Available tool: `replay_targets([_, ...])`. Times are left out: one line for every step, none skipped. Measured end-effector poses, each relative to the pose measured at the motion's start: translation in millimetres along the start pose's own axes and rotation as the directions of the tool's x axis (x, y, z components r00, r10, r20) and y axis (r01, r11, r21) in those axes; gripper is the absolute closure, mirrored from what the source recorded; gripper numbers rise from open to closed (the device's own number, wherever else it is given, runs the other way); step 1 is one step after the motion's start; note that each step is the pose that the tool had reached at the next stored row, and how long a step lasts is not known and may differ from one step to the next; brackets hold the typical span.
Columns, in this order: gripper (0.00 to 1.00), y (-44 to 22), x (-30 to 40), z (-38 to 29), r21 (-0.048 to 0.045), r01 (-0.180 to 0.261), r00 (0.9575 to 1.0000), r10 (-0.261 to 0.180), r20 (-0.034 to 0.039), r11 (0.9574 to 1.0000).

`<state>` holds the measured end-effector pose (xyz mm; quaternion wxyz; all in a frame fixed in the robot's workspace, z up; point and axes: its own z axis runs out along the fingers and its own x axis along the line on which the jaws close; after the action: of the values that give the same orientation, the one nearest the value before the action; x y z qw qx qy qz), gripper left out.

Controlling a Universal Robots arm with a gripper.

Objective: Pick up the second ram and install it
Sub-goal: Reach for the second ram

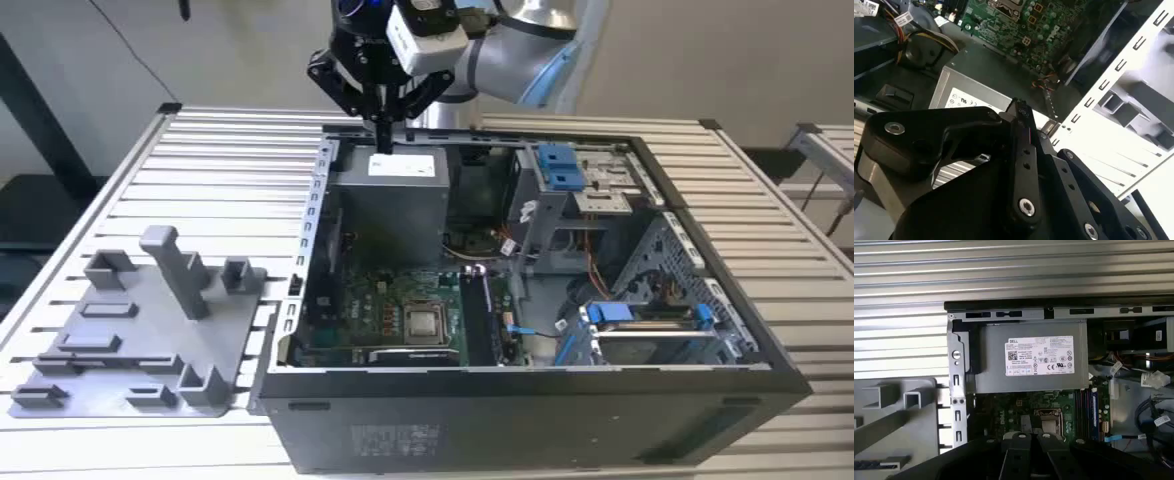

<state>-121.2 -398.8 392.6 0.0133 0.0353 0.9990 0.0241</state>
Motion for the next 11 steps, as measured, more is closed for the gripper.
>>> replay_targets([0.89, 0.0, 0.0, 0.0, 0.0, 0.0, 1.0, 0.0, 0.0, 1.0])
replay_targets([0.89, 0.0, 0.0, 0.0, 0.0, 0.0, 1.0, 0.0, 0.0003, 1.0])
replay_targets([0.89, 0.0, 0.0, 0.0, 0.0, 0.0, 1.0, 0.0, 0.0004, 1.0])
replay_targets([0.89, 0.0, 0.0, 0.0, 0.0, 0.0, 1.0, 0.0, 0.0003, 1.0])
replay_targets([0.89, 0.1, 0.0, 0.0, 0.0, 0.0, 1.0, 0.0, 0.0004, 1.0])
replay_targets([0.89, 0.1, 0.0, 0.0, -0.0001, 0.0, 1.0, 0.0, 0.0004, 1.0])
replay_targets([0.89, 0.1, 0.0, 0.0, -0.0001, 0.0, 1.0, 0.0, 0.0004, 1.0])
replay_targets([0.89, 0.1, 0.0, 0.0, -0.0001, 0.0, 1.0, 0.0, 0.0004, 1.0])
replay_targets([0.89, 0.1, 0.0, 0.0, 0.0, 0.0, 1.0, 0.0, 0.0004, 1.0])
replay_targets([0.89, 0.1, 0.0, 0.0, 0.0, 0.0, 1.0, 0.0, 0.0004, 1.0])
replay_targets([0.89, 0.1, 0.0, 0.0, -0.0001, 0.0, 1.0, 0.0, 0.0004, 1.0])
